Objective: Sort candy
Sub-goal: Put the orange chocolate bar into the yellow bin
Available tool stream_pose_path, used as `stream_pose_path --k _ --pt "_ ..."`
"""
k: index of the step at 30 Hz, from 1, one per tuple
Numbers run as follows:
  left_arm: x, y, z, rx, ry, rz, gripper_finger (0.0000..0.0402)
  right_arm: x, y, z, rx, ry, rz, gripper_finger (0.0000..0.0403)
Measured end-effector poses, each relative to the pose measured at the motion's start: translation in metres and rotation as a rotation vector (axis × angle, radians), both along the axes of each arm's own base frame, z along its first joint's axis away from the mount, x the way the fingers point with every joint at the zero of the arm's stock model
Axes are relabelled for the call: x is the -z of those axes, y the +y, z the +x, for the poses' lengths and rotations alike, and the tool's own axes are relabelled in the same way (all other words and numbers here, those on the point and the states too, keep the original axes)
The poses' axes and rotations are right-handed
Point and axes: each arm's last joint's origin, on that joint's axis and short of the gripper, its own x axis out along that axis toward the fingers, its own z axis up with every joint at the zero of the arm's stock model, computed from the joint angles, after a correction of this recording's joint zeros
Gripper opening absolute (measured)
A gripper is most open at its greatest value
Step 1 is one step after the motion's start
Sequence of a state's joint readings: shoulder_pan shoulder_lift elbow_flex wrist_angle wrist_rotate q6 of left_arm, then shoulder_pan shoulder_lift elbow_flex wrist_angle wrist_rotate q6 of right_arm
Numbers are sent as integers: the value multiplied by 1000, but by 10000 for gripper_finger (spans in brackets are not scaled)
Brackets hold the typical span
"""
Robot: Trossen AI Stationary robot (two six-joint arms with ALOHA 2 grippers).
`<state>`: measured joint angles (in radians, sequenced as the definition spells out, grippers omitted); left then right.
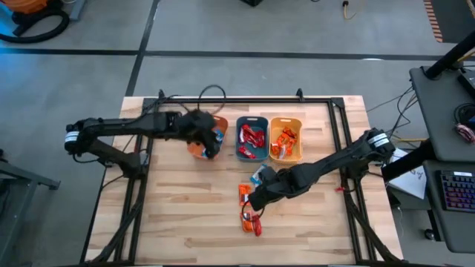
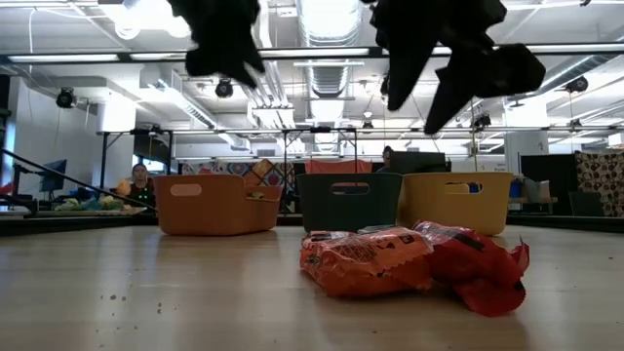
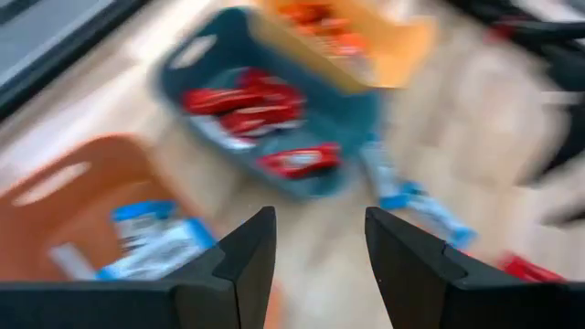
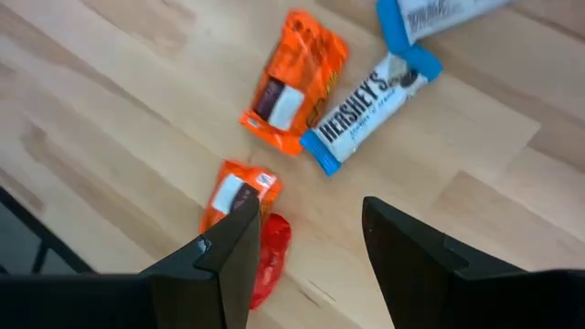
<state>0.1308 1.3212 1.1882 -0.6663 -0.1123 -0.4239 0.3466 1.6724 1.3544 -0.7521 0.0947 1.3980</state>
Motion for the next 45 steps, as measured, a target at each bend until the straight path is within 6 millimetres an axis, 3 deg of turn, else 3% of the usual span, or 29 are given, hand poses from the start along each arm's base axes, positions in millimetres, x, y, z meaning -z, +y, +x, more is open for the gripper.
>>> stream_pose_path --k 8,15,22,33,45 --pt "-44 -73 3 104 -153 37 153 27 3 13 13 50 14 183" --pt "-83 -113 -8 147 -291 54 153 46 9 33 -5 11 18 183" --pt "-108 -121 -18 134 -349 39 153 45 6 50 -16 0 5 183" --pt "-115 -126 -26 138 -365 -6 153 46 -19 60 7 -7 -40 183" --pt "-111 -124 -28 122 -321 26 153 95 -20 71 -24 90 -63 180"
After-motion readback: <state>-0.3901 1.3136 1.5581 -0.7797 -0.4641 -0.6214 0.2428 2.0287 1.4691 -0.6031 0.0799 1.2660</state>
